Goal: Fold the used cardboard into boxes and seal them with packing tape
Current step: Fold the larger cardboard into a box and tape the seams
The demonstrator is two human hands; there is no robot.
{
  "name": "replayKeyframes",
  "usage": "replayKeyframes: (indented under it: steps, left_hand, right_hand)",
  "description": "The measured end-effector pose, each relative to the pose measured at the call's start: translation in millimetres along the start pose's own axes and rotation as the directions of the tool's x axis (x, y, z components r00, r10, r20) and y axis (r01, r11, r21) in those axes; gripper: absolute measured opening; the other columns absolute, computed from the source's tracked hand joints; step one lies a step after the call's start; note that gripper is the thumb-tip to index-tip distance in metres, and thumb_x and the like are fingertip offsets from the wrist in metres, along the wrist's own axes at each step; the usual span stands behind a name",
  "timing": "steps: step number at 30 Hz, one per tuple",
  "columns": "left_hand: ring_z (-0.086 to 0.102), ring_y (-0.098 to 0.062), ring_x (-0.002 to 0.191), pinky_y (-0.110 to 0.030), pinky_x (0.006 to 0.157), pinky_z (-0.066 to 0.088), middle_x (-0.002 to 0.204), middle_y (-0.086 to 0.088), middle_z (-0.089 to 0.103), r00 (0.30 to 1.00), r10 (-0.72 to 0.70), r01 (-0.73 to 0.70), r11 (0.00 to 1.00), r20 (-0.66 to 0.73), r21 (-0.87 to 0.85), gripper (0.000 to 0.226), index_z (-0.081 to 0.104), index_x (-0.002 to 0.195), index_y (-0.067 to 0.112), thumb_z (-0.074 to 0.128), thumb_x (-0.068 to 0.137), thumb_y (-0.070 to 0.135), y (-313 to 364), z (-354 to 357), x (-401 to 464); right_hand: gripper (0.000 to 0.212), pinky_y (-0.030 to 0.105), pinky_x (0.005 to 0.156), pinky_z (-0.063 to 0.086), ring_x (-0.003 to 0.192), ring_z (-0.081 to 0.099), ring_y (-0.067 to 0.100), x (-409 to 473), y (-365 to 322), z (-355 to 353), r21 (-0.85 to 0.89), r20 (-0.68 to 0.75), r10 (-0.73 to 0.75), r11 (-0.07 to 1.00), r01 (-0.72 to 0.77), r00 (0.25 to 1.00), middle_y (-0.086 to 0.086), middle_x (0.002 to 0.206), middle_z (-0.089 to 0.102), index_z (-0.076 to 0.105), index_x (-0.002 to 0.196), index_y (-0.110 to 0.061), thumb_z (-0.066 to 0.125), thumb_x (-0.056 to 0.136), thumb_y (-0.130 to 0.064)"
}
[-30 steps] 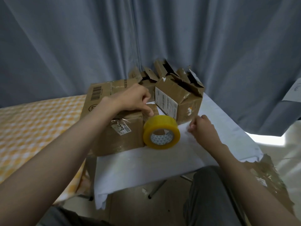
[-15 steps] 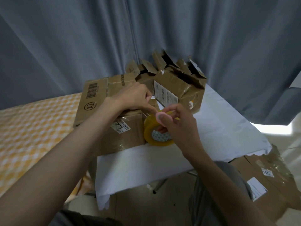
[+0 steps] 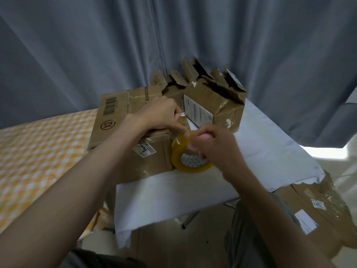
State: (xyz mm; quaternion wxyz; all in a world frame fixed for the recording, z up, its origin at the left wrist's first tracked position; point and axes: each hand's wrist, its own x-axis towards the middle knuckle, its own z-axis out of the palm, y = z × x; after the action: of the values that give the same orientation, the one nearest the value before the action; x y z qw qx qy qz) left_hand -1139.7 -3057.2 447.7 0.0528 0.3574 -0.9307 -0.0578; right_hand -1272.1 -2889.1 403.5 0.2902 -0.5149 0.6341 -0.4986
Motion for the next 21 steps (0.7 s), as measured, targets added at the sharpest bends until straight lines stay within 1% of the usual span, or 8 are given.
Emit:
replayKeyframes:
  steps: [4, 7, 10, 13, 15, 17, 19, 21]
  left_hand:
    - [0.053, -0.006, 0.053, -0.026, 0.062, 0.044, 0.04, 0.018, 0.048, 1.0, -0.019, 0.019, 1.0, 0.005, 0.006, 0.074, 0.055, 0.053, 0.021, 0.062, 0.035, 0.092, 0, 0, 0]
    - [0.051, -0.006, 0.051, -0.028, 0.06, 0.044, 0.04, 0.02, 0.048, 1.0, -0.016, 0.016, 1.0, 0.017, 0.009, 0.074, 0.054, 0.052, 0.021, 0.063, 0.036, 0.092, 1, 1, 0]
    - [0.049, -0.006, 0.05, -0.028, 0.061, 0.044, 0.04, 0.021, 0.047, 1.0, -0.012, 0.011, 1.0, 0.014, 0.006, 0.071, 0.052, 0.052, 0.022, 0.066, 0.038, 0.09, 2, -1, -1]
    - [0.049, -0.006, 0.05, -0.026, 0.059, 0.042, 0.04, 0.021, 0.048, 1.0, -0.019, 0.019, 1.0, 0.01, 0.011, 0.072, 0.053, 0.052, 0.021, 0.065, 0.037, 0.09, 4, -2, -3]
    - [0.05, -0.006, 0.051, -0.026, 0.059, 0.042, 0.04, 0.018, 0.048, 1.0, -0.025, 0.025, 1.0, 0.009, 0.006, 0.072, 0.053, 0.052, 0.021, 0.065, 0.036, 0.09, 5, -2, -4]
    - [0.051, -0.007, 0.053, -0.027, 0.059, 0.041, 0.045, 0.014, 0.052, 1.0, -0.028, 0.028, 1.0, 0.012, 0.003, 0.071, 0.053, 0.052, 0.021, 0.066, 0.036, 0.089, 6, -3, -5]
    - [0.054, -0.009, 0.056, -0.029, 0.062, 0.044, 0.054, 0.007, 0.06, 0.999, -0.037, 0.038, 0.999, 0.018, -0.006, 0.069, 0.054, 0.053, 0.021, 0.068, 0.037, 0.087, 7, -3, -5]
    - [0.056, -0.01, 0.06, -0.03, 0.067, 0.047, 0.062, 0.004, 0.064, 0.999, -0.048, 0.048, 0.999, 0.019, -0.011, 0.065, 0.053, 0.054, 0.022, 0.069, 0.039, 0.083, 8, -3, -7]
  right_hand:
    - [0.013, 0.028, 0.067, 0.051, 0.075, 0.066, 0.01, 23, 37, -35, -0.122, -0.28, 0.024, 0.991, -0.061, 0.96, -0.006, 0.073, 0.069, 0.063, 0.079, -0.02, 0.056, 0.09, -0.023]
    - [0.012, 0.032, 0.072, 0.05, 0.081, 0.062, 0.02, 38, 84, -40, -0.334, -0.254, 0.16, 0.911, -0.241, 0.954, 0.004, 0.09, 0.069, 0.063, 0.091, -0.015, 0.054, 0.095, -0.021]
    - [0.006, 0.037, 0.076, 0.054, 0.077, 0.059, 0.018, 43, 109, -40, -0.401, -0.192, 0.307, 0.843, -0.36, 0.932, 0.007, 0.094, 0.068, 0.063, 0.094, -0.014, 0.062, 0.094, -0.02]
    - [0.011, 0.044, 0.088, 0.053, 0.094, 0.061, 0.029, 48, 106, -37, -0.625, -0.115, 0.221, 0.742, -0.243, 0.969, 0.009, 0.104, 0.066, 0.068, 0.1, -0.013, 0.061, 0.093, -0.018]
    - [0.019, 0.043, 0.081, 0.056, 0.09, 0.065, 0.027, 54, 87, -32, -0.53, -0.086, 0.027, 0.845, -0.068, 0.996, 0.005, 0.098, 0.069, 0.072, 0.099, -0.014, 0.054, 0.095, -0.014]
    - [0.02, 0.033, 0.069, 0.056, 0.078, 0.063, 0.01, 61, 57, -26, -0.234, -0.009, -0.047, 0.971, 0.043, 0.999, -0.011, 0.088, 0.067, 0.073, 0.1, -0.021, 0.054, 0.096, -0.015]
    - [0.02, 0.024, 0.07, 0.05, 0.088, 0.058, 0.005, 69, 30, -20, -0.084, 0.243, -0.018, 0.996, 0.04, 0.97, -0.02, 0.1, 0.06, 0.071, 0.109, -0.03, 0.058, 0.096, -0.022]
    - [0.023, 0.029, 0.08, 0.049, 0.103, 0.054, 0.009, 78, 17, -15, -0.108, 0.515, 0.103, 0.993, -0.054, 0.851, -0.013, 0.113, 0.058, 0.068, 0.114, -0.039, 0.063, 0.093, -0.03]
